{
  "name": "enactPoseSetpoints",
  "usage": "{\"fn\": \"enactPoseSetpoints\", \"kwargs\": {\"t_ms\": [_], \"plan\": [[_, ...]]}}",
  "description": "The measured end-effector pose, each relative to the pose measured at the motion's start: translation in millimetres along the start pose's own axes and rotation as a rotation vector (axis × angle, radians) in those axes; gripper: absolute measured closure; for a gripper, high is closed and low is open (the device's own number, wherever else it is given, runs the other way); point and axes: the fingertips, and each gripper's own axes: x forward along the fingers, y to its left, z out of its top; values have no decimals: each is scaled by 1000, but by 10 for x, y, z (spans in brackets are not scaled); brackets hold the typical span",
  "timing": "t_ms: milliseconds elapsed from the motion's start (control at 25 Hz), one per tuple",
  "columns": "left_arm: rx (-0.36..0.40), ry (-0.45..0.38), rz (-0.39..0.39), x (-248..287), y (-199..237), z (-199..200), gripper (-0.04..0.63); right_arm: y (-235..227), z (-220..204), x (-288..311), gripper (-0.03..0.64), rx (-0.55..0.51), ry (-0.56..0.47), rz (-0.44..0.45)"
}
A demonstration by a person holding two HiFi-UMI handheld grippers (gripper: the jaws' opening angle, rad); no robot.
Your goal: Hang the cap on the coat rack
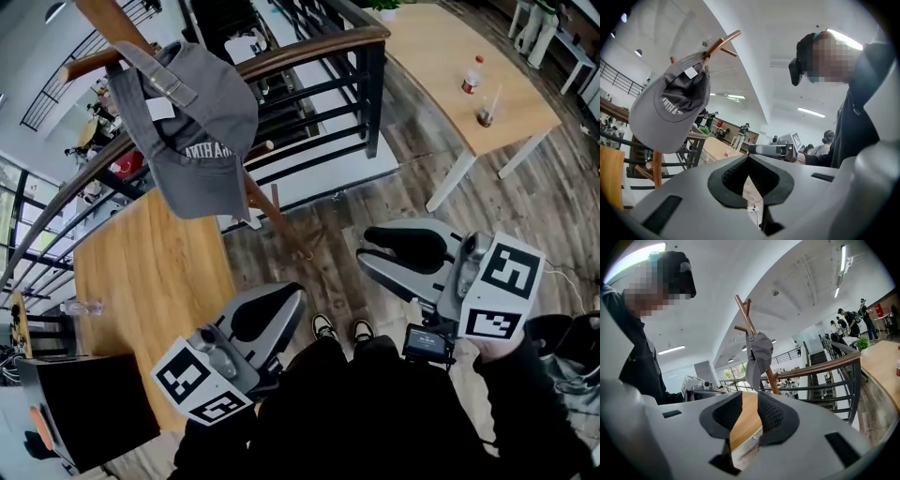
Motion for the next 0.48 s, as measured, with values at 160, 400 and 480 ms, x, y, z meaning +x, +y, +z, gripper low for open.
{"fn": "enactPoseSetpoints", "kwargs": {"t_ms": [160, 400, 480], "plan": [[51, 10, -20, 136, -71, 31, 595, 41, -134, -124, 586, -26, 24, -1], [68, 14, -38, 205, -107, 91, 595, 123, -54, -227, 598, -3, -23, 29], [70, 16, -36, 205, -98, 84, 595, 144, -23, -222, 598, -11, -35, 34]]}}
